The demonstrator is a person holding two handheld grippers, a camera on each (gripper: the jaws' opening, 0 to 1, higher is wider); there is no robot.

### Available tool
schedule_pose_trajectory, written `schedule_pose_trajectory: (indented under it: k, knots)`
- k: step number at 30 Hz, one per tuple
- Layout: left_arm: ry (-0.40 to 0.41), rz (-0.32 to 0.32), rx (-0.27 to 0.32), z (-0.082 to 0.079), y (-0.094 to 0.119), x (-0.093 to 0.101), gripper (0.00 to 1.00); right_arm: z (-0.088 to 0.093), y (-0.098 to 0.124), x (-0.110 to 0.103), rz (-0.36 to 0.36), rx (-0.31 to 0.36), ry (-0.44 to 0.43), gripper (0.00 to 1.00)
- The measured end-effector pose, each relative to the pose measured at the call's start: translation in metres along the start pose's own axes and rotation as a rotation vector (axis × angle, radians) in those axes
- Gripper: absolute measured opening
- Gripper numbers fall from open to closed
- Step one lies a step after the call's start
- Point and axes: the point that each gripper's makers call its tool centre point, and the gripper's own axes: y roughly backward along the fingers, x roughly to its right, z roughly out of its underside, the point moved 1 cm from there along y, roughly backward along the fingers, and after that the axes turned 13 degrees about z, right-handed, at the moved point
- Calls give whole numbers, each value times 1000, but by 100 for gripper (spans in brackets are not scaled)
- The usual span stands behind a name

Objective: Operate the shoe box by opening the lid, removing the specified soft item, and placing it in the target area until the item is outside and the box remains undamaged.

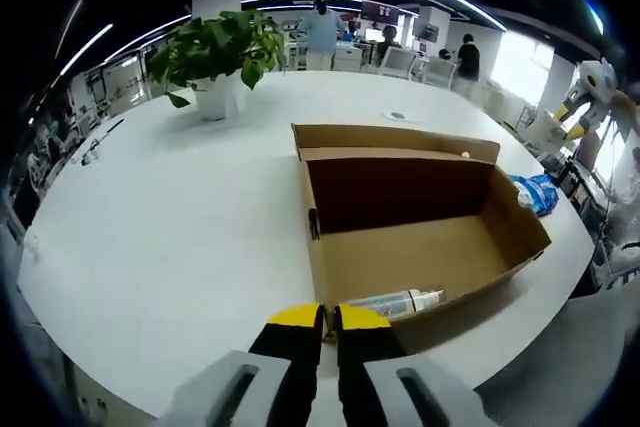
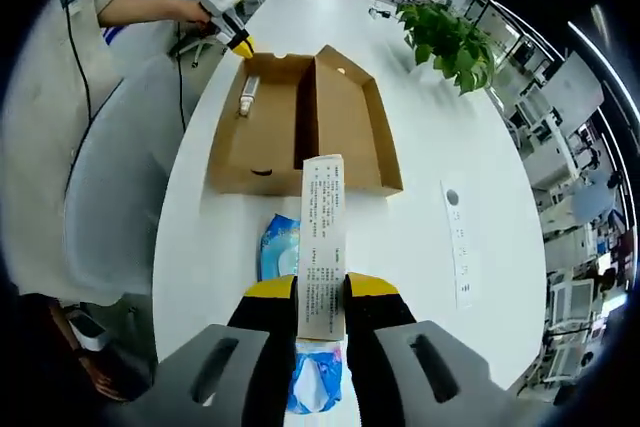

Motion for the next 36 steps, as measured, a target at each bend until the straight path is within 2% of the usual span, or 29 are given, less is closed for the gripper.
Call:
schedule_pose_trajectory:
  k: [17,23,30,36]
  knots:
    - [10,-17,2,0,-1,0,4,66,-12,16,1,-97,-46,15]
    - [10,-20,-3,0,0,0,4,89,-20,20,2,-119,-60,15]
    - [12,-22,-6,1,0,0,4,122,-33,23,-4,-178,-70,15]
    - [16,-26,-7,1,0,-1,4,141,-42,24,-11,-215,-74,15]
